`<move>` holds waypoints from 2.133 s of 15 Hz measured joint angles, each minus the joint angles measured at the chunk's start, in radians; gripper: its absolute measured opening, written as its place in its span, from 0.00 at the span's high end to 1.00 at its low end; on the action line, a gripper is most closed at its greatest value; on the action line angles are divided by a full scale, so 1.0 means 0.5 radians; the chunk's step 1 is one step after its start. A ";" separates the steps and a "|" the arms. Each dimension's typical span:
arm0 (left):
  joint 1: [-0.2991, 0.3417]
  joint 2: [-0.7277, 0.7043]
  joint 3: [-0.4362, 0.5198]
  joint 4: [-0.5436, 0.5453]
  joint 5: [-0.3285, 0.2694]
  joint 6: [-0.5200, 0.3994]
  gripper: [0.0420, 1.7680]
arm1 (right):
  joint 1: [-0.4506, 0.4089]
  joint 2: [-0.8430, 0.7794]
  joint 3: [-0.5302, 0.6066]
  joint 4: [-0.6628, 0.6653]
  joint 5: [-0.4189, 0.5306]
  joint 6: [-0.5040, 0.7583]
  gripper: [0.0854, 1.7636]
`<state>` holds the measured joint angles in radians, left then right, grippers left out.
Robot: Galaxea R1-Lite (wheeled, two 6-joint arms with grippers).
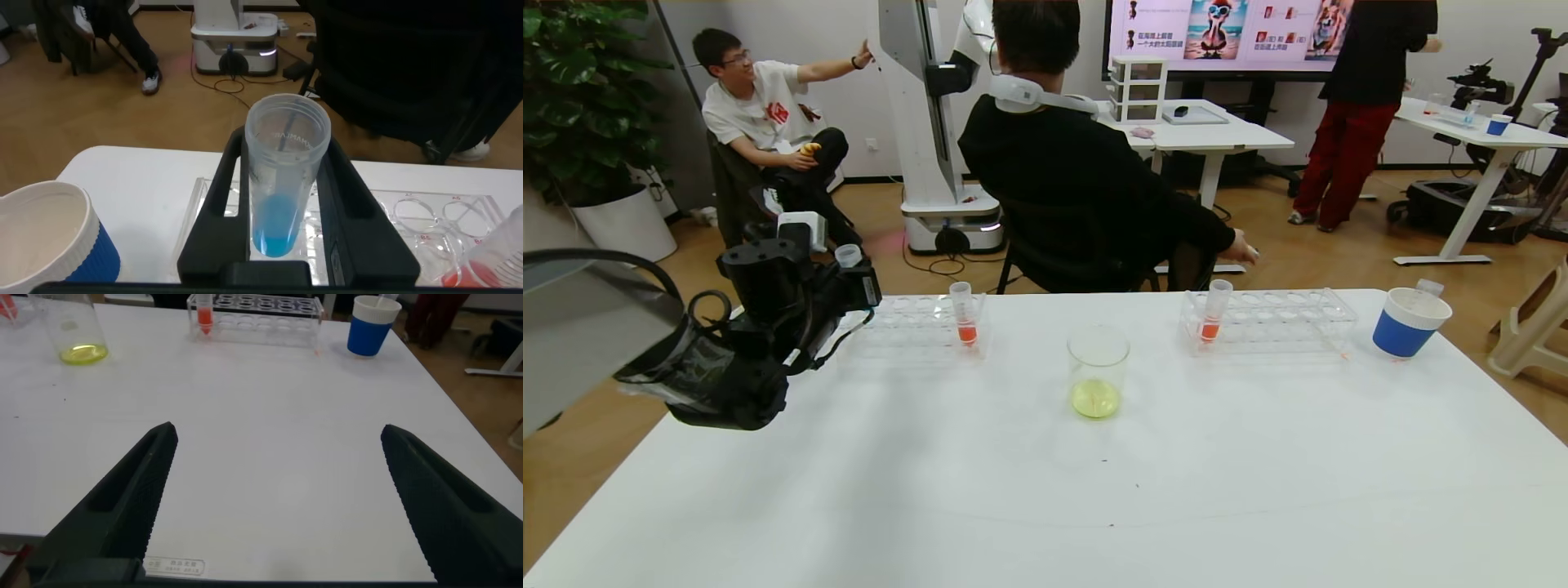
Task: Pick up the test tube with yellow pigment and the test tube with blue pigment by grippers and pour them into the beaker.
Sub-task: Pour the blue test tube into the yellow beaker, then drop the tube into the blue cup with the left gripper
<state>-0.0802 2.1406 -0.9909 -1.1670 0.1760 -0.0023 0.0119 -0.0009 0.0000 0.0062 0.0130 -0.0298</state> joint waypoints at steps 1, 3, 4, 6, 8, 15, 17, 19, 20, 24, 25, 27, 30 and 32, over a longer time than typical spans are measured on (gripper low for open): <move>-0.011 -0.012 -0.026 0.010 0.001 0.007 0.74 | 0.000 0.000 0.000 0.000 0.000 -0.001 0.02; -0.043 -0.044 -0.117 0.060 -0.007 0.071 0.74 | 0.000 0.000 0.000 0.000 0.001 -0.001 0.02; -0.069 -0.061 -0.173 0.099 -0.020 0.119 0.74 | 0.000 0.000 0.000 -0.001 0.001 -0.001 0.02; -0.137 -0.095 -0.327 0.179 -0.067 0.206 0.74 | 0.000 0.000 0.000 0.000 0.001 -0.001 0.02; -0.240 -0.115 -0.462 0.233 -0.201 0.316 0.74 | 0.000 0.000 0.000 -0.001 0.000 -0.001 0.02; -0.619 -0.034 -0.526 0.232 -0.816 0.706 0.74 | 0.000 0.000 0.000 0.000 0.000 0.000 0.02; -0.641 0.040 -0.515 0.209 -0.942 0.947 0.74 | 0.000 0.000 0.000 0.000 0.000 -0.001 0.02; -0.669 0.133 -0.514 0.075 -1.062 1.088 0.74 | 0.000 0.000 0.000 0.000 0.001 -0.001 0.02; -0.684 0.183 -0.524 -0.004 -1.126 1.130 0.74 | 0.000 0.000 0.000 0.000 0.001 -0.001 0.02; -0.713 0.357 -0.594 -0.120 -1.368 1.430 0.74 | 0.000 0.000 0.000 -0.001 0.001 -0.001 0.02; -0.713 0.394 -0.639 -0.120 -1.412 1.490 0.74 | 0.000 0.000 0.000 0.000 0.001 -0.001 0.02; -0.707 0.453 -0.742 -0.124 -1.509 1.629 0.74 | 0.000 0.000 0.000 0.000 0.001 -0.001 0.02; -0.703 0.524 -0.886 -0.122 -1.622 1.815 0.74 | 0.000 0.000 0.000 0.000 0.001 -0.001 0.02; -0.697 0.554 -0.920 -0.121 -1.695 1.960 0.74 | 0.000 0.000 0.000 0.000 0.000 -0.001 0.02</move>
<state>-0.4285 2.4179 -1.4509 -1.2277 -0.6715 0.9774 0.0119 -0.0009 0.0000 0.0062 0.0130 -0.0302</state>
